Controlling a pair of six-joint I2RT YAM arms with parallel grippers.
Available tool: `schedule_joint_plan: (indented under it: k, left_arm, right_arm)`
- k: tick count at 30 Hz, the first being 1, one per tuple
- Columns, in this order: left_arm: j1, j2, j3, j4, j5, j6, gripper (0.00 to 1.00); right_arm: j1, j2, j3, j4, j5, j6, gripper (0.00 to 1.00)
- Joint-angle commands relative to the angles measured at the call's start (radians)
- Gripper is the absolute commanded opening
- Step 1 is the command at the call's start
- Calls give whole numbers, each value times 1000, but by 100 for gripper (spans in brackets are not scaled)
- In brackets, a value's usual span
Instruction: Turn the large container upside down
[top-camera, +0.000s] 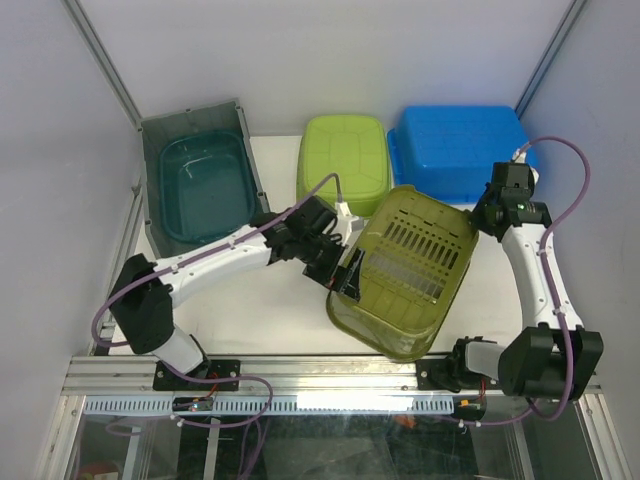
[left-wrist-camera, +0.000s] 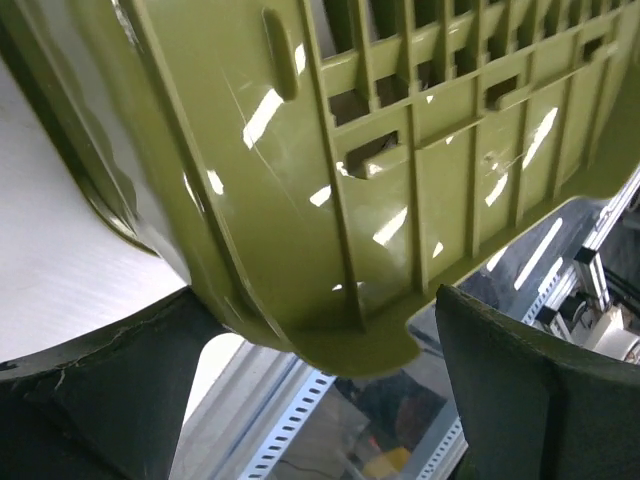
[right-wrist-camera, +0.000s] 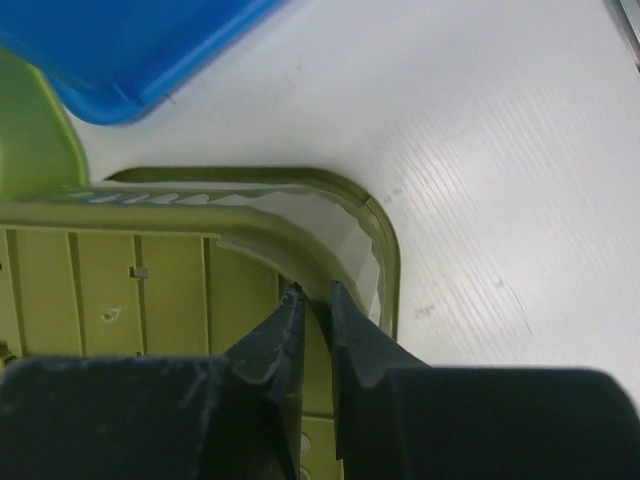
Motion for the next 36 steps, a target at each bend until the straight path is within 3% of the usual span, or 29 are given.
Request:
schedule_joint_plan:
  k: [1, 4, 10, 13, 22, 30, 36]
  left_arm:
    - [-104, 86, 94, 214, 125, -57, 97]
    - [-120, 98, 149, 211, 125, -65, 98]
    - [-103, -8, 187, 184, 63, -51, 99]
    - [-83, -19, 203, 161, 39, -55, 99]
    - [-57, 80, 221, 186, -57, -141, 99]
    - [-67, 202, 221, 316, -13, -186, 99]
    - [-100, 367, 389, 382, 43, -194, 99]
  right_arm:
    - [10, 8, 72, 140, -268, 13, 14]
    - [9, 32, 120, 101, -308, -2, 24]
    - [-2, -66, 164, -51, -202, -39, 72]
    - [-7, -130, 151, -124, -183, -47, 81]
    - [-7, -276, 65, -260, -184, 13, 84]
    - [-6, -325, 75, -263, -206, 49, 84]
    - [-7, -335, 101, -286, -232, 52, 84]
